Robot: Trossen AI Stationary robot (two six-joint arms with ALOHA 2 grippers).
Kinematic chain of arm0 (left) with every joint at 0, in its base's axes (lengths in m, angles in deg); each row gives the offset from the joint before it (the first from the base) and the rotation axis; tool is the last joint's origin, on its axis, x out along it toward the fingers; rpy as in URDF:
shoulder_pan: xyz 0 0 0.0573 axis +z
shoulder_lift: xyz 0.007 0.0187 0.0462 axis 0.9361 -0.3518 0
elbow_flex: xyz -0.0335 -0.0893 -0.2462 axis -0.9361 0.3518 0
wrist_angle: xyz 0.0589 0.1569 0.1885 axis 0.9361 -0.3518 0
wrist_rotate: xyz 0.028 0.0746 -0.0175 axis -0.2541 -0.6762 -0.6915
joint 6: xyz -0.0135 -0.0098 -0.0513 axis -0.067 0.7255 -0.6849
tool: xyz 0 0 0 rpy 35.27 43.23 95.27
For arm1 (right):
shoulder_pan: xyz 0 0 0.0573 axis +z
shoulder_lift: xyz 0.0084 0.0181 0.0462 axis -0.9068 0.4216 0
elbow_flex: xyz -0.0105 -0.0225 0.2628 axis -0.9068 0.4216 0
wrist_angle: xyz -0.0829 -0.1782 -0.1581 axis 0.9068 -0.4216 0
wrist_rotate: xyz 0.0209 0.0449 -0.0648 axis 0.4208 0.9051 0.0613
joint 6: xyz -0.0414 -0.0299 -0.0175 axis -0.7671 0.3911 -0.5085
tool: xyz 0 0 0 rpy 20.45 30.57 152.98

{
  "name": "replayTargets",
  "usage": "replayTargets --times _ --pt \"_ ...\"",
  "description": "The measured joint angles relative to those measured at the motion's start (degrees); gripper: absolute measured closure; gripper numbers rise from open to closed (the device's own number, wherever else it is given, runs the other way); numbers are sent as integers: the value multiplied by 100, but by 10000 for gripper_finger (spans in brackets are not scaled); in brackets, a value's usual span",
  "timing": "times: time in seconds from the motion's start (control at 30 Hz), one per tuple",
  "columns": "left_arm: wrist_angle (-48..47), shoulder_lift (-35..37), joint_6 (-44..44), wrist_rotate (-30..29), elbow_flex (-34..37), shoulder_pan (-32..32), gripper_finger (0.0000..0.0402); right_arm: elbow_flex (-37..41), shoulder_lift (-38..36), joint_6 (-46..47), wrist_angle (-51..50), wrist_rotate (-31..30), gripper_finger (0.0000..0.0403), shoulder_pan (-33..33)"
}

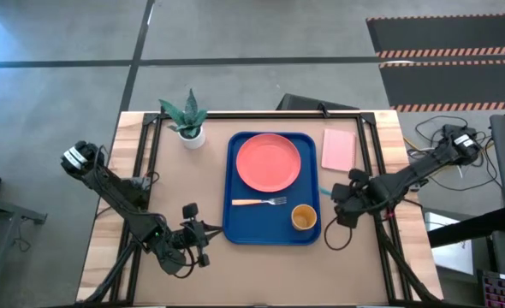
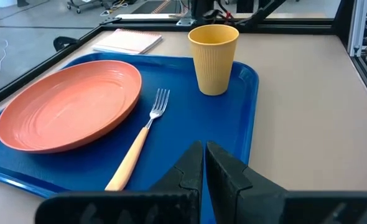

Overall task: Pick and place plate/cup/fork/spoon on tray
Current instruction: Put the green spoon on the blue tray on the bottom of the yellow cup

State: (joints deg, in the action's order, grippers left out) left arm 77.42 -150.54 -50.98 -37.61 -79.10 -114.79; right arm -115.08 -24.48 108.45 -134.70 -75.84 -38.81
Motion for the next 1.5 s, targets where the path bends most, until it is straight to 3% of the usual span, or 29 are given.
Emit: replayTargets --times 0.37,0.67,1.17,1.5 --pt "15 153 430 -192 -13 0 402 -1441 454 -1477 -207 -162 394 -1274" --pt "-11 604 1112 -592 -2 0 402 -3067 1591 -2491 -183 -144 394 -2005" --pt "-7 1362 1945 -1212 21 -3 402 -5237 3950 -3411 129 1196 391 -2224" --pt "-9 1252 1943 -1206 24 -7 402 -5750 4730 -3403 577 1647 392 -2217"
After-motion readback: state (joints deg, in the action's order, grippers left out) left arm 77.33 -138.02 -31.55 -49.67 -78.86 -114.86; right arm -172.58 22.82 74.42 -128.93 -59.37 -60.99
